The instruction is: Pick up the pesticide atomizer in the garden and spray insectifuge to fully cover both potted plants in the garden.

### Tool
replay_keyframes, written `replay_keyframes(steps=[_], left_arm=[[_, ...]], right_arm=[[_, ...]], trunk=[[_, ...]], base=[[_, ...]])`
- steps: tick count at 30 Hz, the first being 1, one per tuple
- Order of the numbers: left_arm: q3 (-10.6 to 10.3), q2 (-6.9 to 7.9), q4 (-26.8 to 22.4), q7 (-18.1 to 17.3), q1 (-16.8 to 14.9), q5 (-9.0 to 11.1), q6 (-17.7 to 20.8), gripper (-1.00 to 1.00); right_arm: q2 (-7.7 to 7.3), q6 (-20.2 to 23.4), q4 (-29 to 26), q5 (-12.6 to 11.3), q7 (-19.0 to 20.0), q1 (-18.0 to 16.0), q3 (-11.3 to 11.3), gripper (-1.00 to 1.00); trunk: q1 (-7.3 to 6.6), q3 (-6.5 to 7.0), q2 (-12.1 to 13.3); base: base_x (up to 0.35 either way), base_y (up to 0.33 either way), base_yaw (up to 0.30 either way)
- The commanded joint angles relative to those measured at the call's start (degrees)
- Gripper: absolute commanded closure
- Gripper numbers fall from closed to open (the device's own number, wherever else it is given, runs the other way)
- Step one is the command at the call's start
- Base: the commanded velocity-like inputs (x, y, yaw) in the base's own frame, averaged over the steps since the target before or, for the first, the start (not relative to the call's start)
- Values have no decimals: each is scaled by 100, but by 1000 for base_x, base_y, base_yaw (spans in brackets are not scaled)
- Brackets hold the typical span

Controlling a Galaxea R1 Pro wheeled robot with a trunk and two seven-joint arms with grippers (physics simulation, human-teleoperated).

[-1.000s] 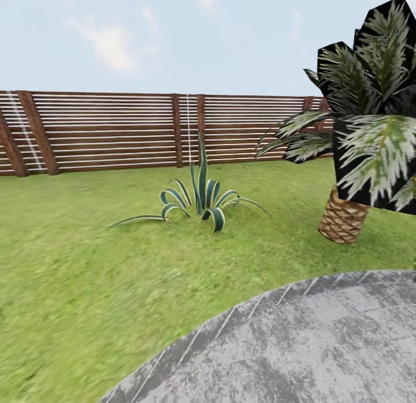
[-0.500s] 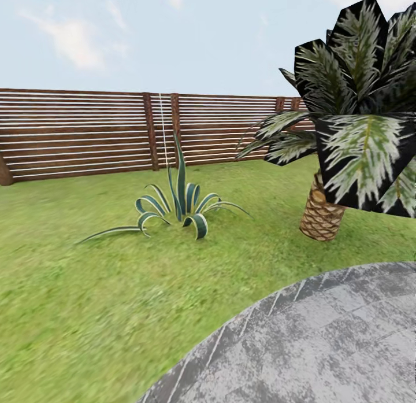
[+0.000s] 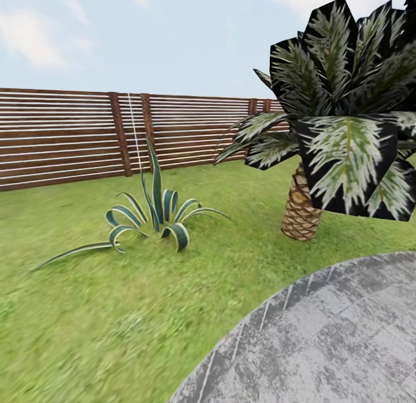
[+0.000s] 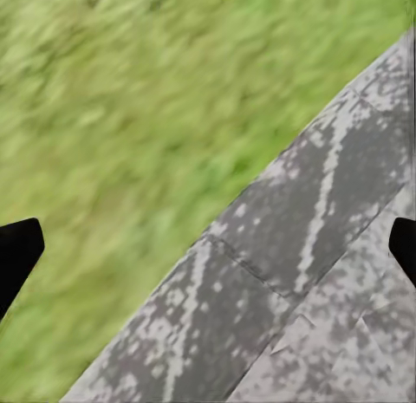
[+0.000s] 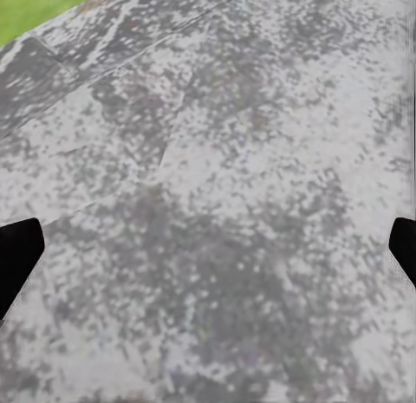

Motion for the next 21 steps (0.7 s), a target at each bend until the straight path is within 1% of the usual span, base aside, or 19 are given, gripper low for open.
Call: replay_keyframes(steps=[1,21], left_arm=[[6,0,3,4,-1,0,-18,-100],[6,0,3,4,-1,0,-18,-100]], right_arm=[[1,-18,5,4,1,-4,-8,-100],[-1,-12,5,2,1,-4,-16,-100]], trunk=[[2,-2,-2],[2,26,-2]], base=[[337,119,-287],[326,131,-294]])
